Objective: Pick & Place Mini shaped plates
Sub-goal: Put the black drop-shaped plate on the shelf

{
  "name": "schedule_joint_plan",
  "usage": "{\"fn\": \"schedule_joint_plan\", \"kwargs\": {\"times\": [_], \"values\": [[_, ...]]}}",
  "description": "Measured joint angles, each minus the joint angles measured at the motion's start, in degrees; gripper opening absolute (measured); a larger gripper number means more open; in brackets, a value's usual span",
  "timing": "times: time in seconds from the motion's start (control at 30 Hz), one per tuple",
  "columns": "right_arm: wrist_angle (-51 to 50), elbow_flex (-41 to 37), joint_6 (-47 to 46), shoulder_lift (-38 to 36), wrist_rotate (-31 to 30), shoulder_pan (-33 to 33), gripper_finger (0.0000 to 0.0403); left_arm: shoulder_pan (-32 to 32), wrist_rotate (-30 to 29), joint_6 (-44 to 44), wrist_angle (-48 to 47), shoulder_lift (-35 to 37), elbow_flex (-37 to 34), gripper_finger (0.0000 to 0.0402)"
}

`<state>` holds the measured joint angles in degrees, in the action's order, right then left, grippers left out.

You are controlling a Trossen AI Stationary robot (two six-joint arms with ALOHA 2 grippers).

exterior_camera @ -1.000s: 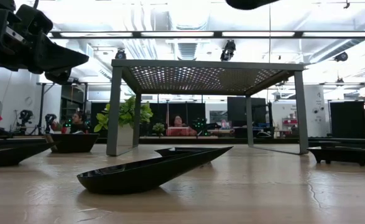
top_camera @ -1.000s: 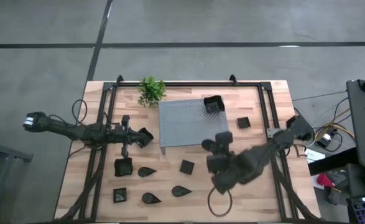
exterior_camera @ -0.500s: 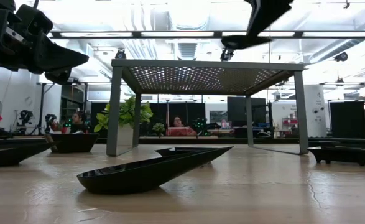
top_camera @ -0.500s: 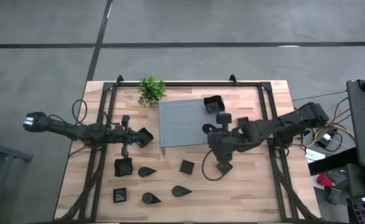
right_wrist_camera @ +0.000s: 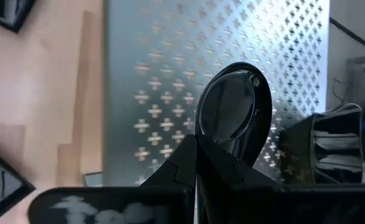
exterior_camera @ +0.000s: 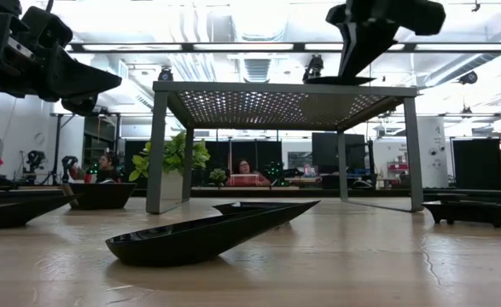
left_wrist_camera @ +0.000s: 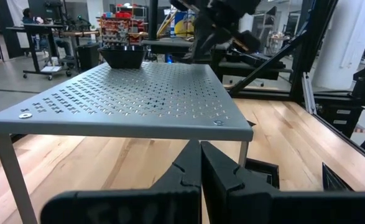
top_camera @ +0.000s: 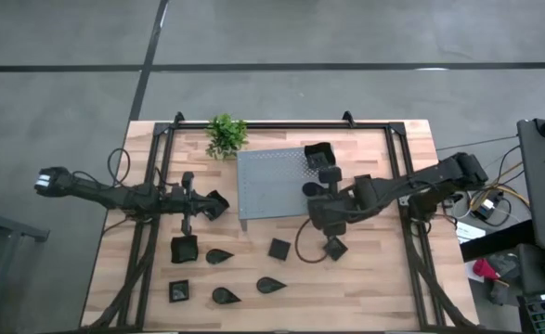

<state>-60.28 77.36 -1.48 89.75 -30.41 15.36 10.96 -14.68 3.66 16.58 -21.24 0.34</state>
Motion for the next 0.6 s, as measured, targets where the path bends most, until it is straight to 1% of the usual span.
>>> {"fn": "schedule_joint_plan", "kwargs": {"times": [0.1, 0.6], "values": [[1.63, -0.02, 0.35, 0.18, 0.28, -0.33, 0.0008, 0.02, 0.00, 0.00, 0.00, -0.02, 0.00, 0.0000], [2.24, -1.08, 1.42, 0.24, 0.42, -1.11, 0.0008, 0.02, -0.02, 0.00, 0.02, -0.02, 0.00, 0.0000]]}}
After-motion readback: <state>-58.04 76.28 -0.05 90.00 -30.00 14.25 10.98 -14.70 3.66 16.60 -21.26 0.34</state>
